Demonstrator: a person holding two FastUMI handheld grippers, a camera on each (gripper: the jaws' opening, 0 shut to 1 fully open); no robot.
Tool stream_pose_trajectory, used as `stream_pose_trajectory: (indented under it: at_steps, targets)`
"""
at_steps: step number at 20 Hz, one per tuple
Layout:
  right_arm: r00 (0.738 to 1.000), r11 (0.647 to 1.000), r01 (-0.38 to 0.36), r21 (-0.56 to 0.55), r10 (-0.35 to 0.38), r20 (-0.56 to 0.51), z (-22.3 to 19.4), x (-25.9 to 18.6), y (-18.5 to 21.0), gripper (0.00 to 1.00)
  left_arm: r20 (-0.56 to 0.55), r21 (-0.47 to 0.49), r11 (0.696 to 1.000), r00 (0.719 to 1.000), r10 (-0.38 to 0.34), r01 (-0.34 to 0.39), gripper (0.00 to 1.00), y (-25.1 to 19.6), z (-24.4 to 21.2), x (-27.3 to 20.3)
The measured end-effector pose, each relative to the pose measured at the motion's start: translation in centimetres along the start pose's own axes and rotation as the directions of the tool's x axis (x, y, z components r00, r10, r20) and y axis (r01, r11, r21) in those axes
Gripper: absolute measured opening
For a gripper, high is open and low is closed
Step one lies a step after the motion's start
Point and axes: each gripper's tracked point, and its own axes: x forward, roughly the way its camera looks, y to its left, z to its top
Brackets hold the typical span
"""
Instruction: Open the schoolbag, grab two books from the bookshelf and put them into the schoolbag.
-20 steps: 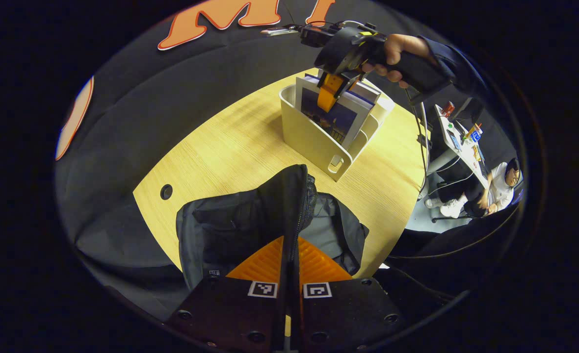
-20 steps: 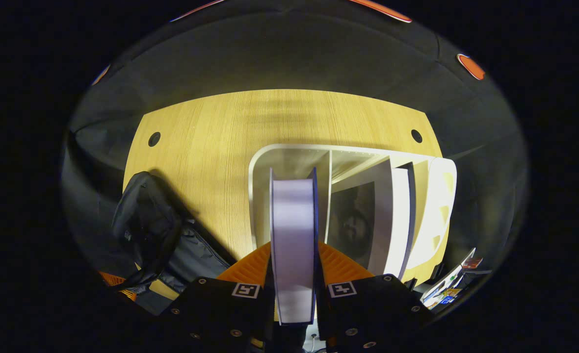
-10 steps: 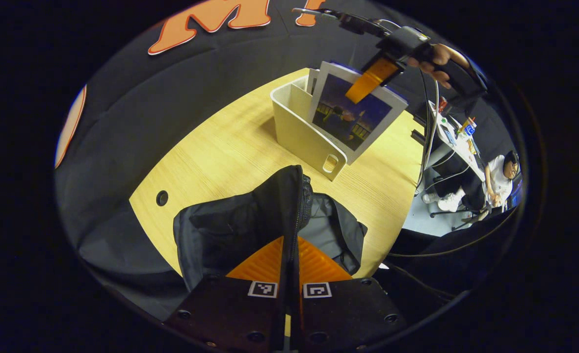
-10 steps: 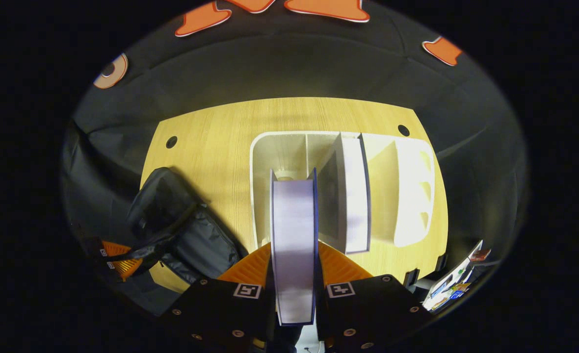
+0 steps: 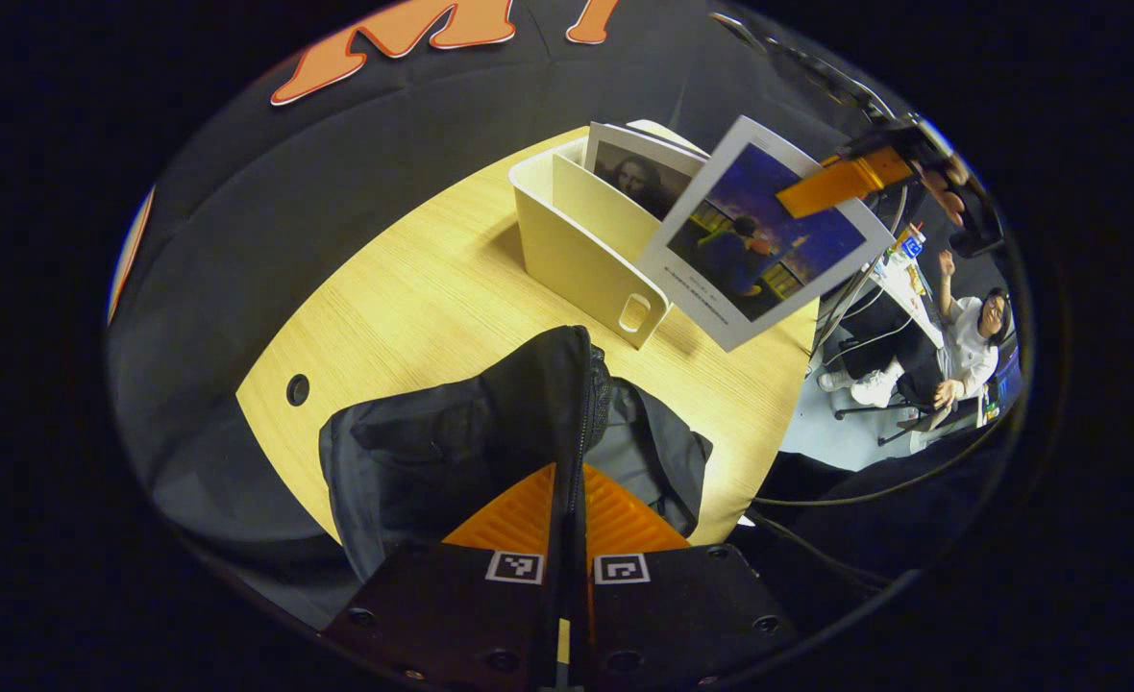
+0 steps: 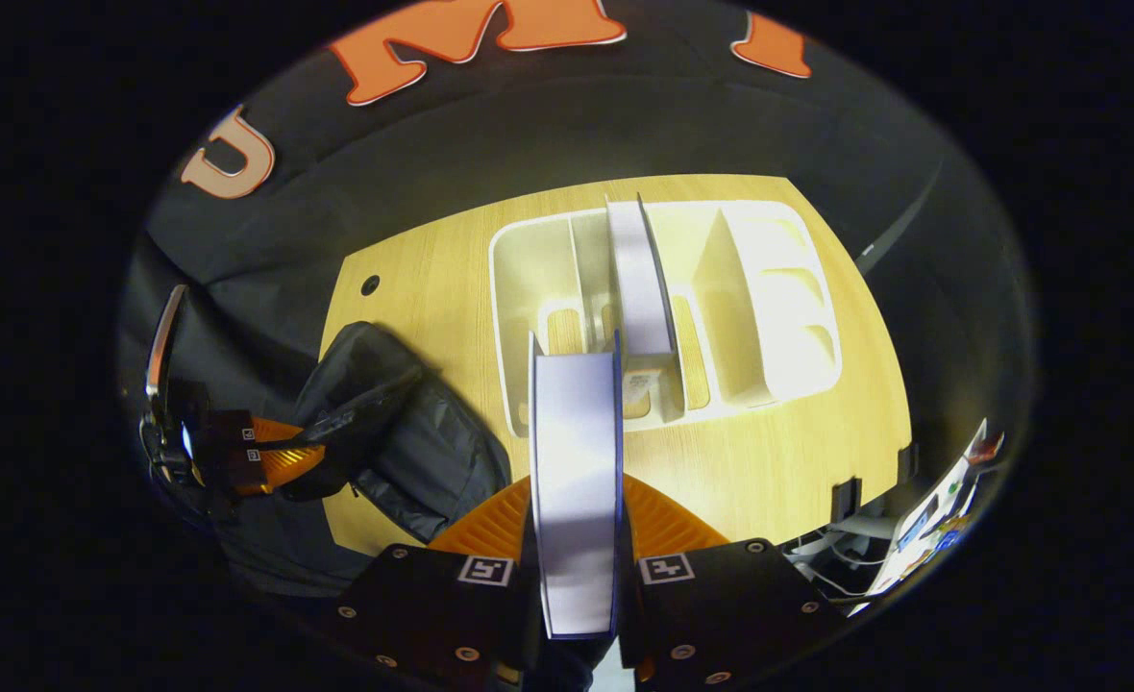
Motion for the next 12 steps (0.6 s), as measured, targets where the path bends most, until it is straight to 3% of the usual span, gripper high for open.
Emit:
stream_pose_trajectory:
  at_steps: [6, 12]
  targets:
    - [0.992, 0.982, -0.123, 0.144, 0.118, 0.043, -3.4, -0.6, -1.0, 0.32, 0.009, -0.033, 0.999, 1.0, -0.002, 0.002, 0.05, -0.2, 0.0, -0.2]
    - [0.967, 0.934, -0.255, 0.25, 0.238, 0.096, -6.0, -0.2, -0.3, 0.31, 0.03, -0.078, 0.997, 1.0, -0.004, 0.006, 0.05, -0.2, 0.3, -0.7]
